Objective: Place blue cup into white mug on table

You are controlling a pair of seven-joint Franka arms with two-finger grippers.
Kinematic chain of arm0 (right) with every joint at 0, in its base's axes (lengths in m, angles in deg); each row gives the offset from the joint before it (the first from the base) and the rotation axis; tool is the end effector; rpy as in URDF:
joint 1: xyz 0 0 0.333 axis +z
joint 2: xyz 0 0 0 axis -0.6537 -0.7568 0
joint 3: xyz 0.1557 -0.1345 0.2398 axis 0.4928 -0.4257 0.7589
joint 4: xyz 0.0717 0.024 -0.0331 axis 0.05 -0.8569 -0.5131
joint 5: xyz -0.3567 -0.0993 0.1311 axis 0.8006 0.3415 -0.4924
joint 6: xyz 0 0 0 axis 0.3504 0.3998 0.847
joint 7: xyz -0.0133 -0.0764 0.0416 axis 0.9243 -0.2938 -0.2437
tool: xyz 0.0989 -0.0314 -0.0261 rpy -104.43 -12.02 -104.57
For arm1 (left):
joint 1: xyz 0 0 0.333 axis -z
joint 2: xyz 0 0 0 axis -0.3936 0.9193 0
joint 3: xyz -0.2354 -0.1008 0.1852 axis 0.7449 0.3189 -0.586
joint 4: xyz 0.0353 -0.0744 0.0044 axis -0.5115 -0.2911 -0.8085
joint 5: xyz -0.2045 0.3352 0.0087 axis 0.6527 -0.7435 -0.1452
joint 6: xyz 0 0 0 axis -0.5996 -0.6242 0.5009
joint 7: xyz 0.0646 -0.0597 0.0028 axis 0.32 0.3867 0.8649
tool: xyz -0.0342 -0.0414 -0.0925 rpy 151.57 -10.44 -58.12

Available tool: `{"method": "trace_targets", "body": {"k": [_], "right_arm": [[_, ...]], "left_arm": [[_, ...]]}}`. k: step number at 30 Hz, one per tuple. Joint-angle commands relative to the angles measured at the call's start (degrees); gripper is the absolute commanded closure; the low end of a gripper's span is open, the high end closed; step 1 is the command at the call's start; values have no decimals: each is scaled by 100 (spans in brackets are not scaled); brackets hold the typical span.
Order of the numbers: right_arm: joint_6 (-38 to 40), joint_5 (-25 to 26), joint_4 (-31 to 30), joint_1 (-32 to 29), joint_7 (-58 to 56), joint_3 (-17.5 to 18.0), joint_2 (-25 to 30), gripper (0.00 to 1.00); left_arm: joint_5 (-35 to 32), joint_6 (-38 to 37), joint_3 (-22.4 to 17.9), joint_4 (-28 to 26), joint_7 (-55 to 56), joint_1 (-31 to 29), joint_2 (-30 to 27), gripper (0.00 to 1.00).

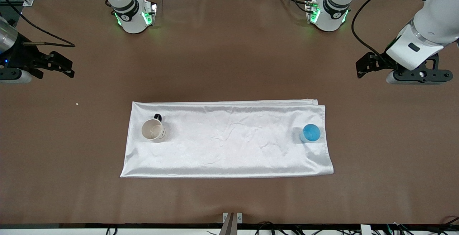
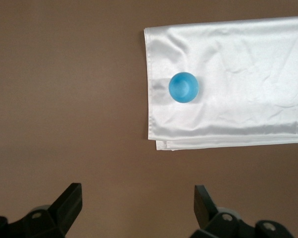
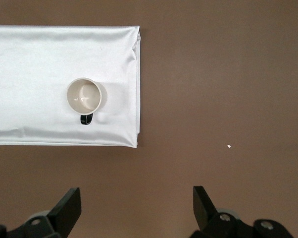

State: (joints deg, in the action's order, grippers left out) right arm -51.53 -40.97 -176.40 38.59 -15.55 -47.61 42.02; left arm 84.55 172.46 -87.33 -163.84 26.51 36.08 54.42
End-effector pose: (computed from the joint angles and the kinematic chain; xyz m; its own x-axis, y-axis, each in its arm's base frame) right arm 0.5491 0.0219 0.6116 0.9999 0.0163 -0.0013 0.0163 -0.9999 -0.0051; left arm 0.5501 -0.1135 0.6004 0.9987 -0.0489 0.0119 -0.0488 -0.9988 -0.0097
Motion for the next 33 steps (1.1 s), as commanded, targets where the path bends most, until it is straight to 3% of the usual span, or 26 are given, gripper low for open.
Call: {"method": "trace_targets", "body": {"k": [1,33], "right_arm": [[96,-74,145,-23,-58,18,-43,0],[79,-83,119,-23,-67,18,-69,0]], "left_arm": [[58,-12,-10,100,66,-16,41,0],[49,-12,25,20,-75,2,155,0]]}}
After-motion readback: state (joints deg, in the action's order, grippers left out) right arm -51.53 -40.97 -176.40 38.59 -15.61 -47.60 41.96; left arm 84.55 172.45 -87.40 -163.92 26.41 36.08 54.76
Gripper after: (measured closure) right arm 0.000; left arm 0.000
